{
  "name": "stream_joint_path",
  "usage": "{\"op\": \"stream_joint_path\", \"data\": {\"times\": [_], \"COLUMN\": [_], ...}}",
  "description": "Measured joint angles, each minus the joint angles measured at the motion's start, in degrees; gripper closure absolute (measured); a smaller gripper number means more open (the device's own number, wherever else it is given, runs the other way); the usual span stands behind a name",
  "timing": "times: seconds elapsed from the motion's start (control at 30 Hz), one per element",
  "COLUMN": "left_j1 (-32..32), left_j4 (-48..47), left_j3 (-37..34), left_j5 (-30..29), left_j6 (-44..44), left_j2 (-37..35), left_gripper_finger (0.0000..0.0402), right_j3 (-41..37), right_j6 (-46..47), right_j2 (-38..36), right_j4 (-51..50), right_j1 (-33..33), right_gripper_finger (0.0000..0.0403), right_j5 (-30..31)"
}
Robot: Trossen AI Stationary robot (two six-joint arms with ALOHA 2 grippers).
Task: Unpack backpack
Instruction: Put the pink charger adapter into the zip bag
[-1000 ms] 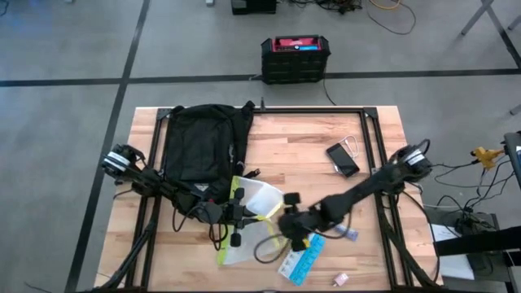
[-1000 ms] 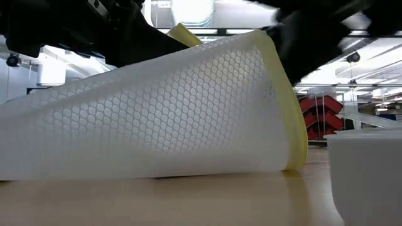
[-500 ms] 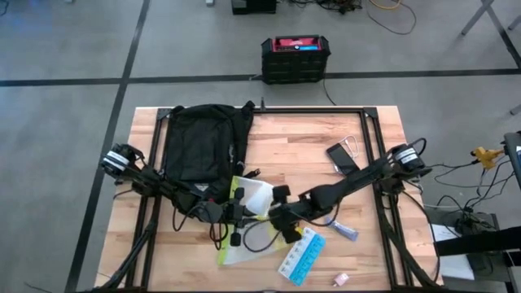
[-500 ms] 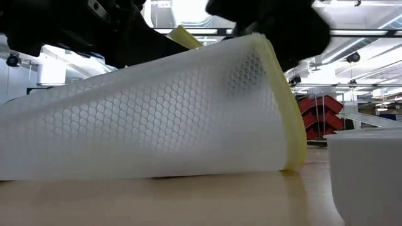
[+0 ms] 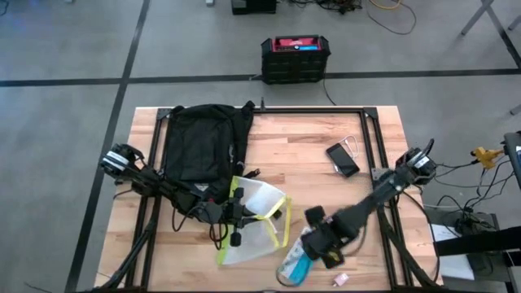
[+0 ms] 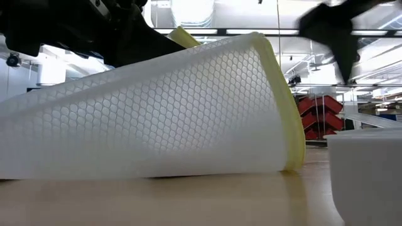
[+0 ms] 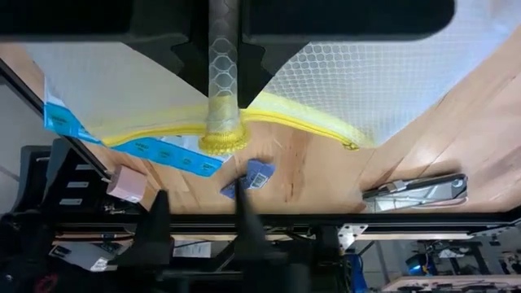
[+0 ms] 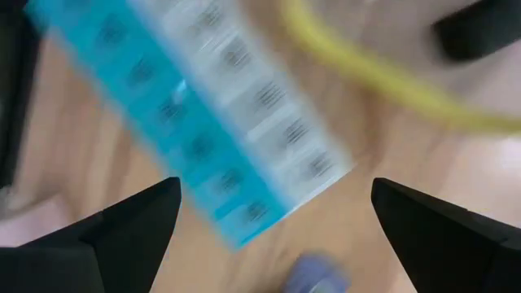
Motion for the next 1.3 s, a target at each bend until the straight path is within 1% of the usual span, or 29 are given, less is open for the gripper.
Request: {"op": "stream_joint_path", "data": {"times": [0.17, 0.3, 0.4, 0.5, 0.6, 0.7, 1.0, 1.1, 1.17, 1.23, 1.3], "left_j1": [0.0, 0.0, 0.0, 0.0, 0.0, 0.0, -0.1, -0.1, -0.1, -0.1, -0.1], "left_j4": [0.0, 0.0, 0.0, 0.0, -0.1, -0.7, -2.1, -2.3, -2.6, -2.6, -2.7], "left_j3": [0.0, 0.0, 0.0, 0.0, 0.0, 0.0, 0.0, 0.0, 0.0, 0.0, 0.0], "left_j5": [-0.1, -0.2, -0.2, -0.2, -0.2, -0.2, 0.0, 0.2, 0.2, 0.2, 0.2], "left_j6": [-0.9, -0.9, -0.8, -0.6, -0.5, -0.5, -0.6, -0.6, -0.5, -0.5, -0.5], "left_j2": [0.0, 0.0, 0.1, 0.1, 0.1, 0.1, 0.1, 0.1, 0.1, 0.1, 0.1], "left_gripper_finger": [0.0402, 0.0402, 0.0402, 0.0402, 0.0402, 0.0402, 0.0402, 0.0402, 0.0402, 0.0402, 0.0402], "right_j3": [-1.1, -1.1, -1.1, -1.2, -1.1, -1.2, -1.2, -1.3, -1.4, -1.3, -1.4], "right_j6": [7.7, 10.3, 12.0, 15.0, 17.3, 18.4, 17.6, 17.3, 17.2, 17.2, 17.2], "right_j2": [0.0, 0.0, 0.0, 0.0, 1.0, 3.5, 10.6, 12.5, 13.1, 13.5, 13.7], "right_j4": [-2.8, -1.8, 1.5, 7.7, 12.7, 12.4, 11.1, 9.7, 9.0, 8.4, 7.8], "right_j1": [8.6, 14.5, 17.6, 19.4, 20.8, 21.5, 21.8, 21.8, 21.6, 21.4, 21.0], "right_gripper_finger": [0.0014, 0.0013, 0.0013, 0.0013, 0.0013, 0.0013, 0.0018, 0.0041, 0.007, 0.011, 0.0162], "right_j5": [-3.3, -3.5, -2.9, -2.1, 0.4, 0.5, 0.6, 0.7, 0.5, 0.5, 0.6]}}
